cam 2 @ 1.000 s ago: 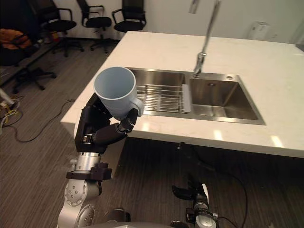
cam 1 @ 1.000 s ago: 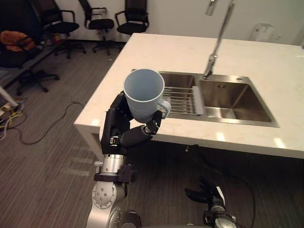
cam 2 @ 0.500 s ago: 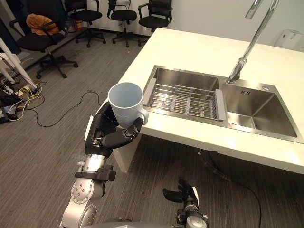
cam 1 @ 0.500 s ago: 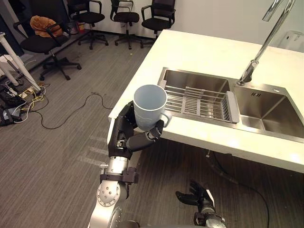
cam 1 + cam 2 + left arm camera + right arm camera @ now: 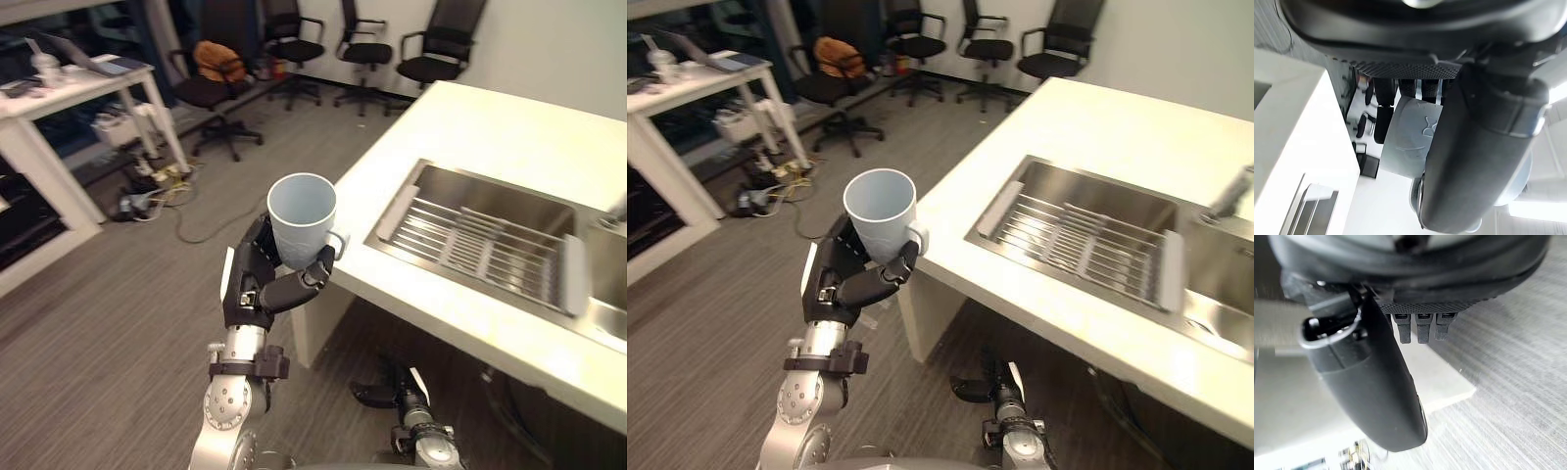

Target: Walk over to the sink, pick up the cup, carry it to the dishwasher, place the cup inside the dishwasher, then close the dishwasher door

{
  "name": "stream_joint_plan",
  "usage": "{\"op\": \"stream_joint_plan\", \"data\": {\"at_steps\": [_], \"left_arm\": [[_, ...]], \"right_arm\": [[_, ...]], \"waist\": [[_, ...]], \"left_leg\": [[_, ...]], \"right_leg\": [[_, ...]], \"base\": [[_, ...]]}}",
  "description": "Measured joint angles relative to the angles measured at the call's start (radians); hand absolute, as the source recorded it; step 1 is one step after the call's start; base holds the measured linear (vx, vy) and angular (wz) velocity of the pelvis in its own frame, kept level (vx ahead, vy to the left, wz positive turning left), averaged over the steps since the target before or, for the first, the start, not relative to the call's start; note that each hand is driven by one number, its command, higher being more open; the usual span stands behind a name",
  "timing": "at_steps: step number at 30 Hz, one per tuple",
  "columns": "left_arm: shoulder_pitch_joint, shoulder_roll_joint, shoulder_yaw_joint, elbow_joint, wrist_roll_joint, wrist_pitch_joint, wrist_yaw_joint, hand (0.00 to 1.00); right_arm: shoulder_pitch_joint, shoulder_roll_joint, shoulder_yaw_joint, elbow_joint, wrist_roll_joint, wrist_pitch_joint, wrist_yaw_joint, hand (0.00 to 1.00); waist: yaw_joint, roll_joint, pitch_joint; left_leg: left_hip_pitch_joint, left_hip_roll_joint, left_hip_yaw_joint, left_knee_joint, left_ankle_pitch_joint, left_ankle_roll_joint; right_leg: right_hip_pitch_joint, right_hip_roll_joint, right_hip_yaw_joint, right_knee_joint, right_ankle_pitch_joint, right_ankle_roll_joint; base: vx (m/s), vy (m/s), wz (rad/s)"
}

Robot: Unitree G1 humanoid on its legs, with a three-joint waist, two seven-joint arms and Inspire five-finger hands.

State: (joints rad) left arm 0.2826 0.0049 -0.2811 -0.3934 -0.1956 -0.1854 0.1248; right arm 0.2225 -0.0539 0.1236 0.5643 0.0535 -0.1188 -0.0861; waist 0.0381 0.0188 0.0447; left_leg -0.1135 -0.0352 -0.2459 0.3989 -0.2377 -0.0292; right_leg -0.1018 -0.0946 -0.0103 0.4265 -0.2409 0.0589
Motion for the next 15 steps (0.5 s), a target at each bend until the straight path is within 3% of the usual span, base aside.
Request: {"op": "stream_joint_plan", "data": {"at_steps": [3,7,8,11,15], "left_arm": [[0.000,-0.008,-0.004,0.000,-0.001,0.000,0.000,0.30],[-0.001,-0.001,-0.006,0.001,-0.003,-0.001,-0.001,0.30],[-0.008,0.008,-0.006,0.008,-0.003,-0.003,-0.001,0.30],[-0.028,0.053,-0.011,0.042,-0.004,-0.003,-0.001,0.30],[-0.030,0.074,-0.026,0.094,-0.015,-0.003,-0.005,0.30]], "right_arm": [[0.019,0.004,0.021,-0.024,0.000,0.000,-0.001,0.90],[0.021,0.009,0.036,-0.038,0.000,-0.001,-0.010,0.90],[0.013,0.009,0.035,-0.032,0.000,-0.001,-0.016,0.90],[-0.031,0.015,0.029,0.016,0.000,-0.003,-0.025,0.90],[-0.052,0.007,0.028,0.057,-0.001,-0.002,-0.025,0.90]], "waist": [[0.012,0.002,0.002],[0.020,-0.002,0.008],[0.024,-0.005,0.012],[0.026,-0.012,0.025],[0.023,-0.012,0.028]], "left_leg": [[-0.002,0.037,0.089,0.036,-0.003,-0.009],[-0.055,0.102,0.368,0.075,0.005,0.006],[-0.062,0.102,0.428,0.048,0.023,0.035],[-0.060,0.074,0.504,-0.061,0.076,0.074],[-0.034,0.065,0.588,-0.122,0.080,0.084]], "right_leg": [[0.098,0.010,-0.084,-0.077,0.009,-0.013],[0.187,0.011,-0.185,-0.192,0.043,-0.013],[0.189,0.003,-0.208,-0.208,0.049,-0.009],[0.173,-0.023,-0.242,-0.223,0.049,-0.008],[0.171,-0.039,-0.216,-0.246,0.060,0.002]], "base": [[0.08,-0.085,0.78],[0.03,0.014,0.71],[-0.03,0.071,0.70],[-0.06,0.079,0.54],[0.01,0.047,0.07]]}}
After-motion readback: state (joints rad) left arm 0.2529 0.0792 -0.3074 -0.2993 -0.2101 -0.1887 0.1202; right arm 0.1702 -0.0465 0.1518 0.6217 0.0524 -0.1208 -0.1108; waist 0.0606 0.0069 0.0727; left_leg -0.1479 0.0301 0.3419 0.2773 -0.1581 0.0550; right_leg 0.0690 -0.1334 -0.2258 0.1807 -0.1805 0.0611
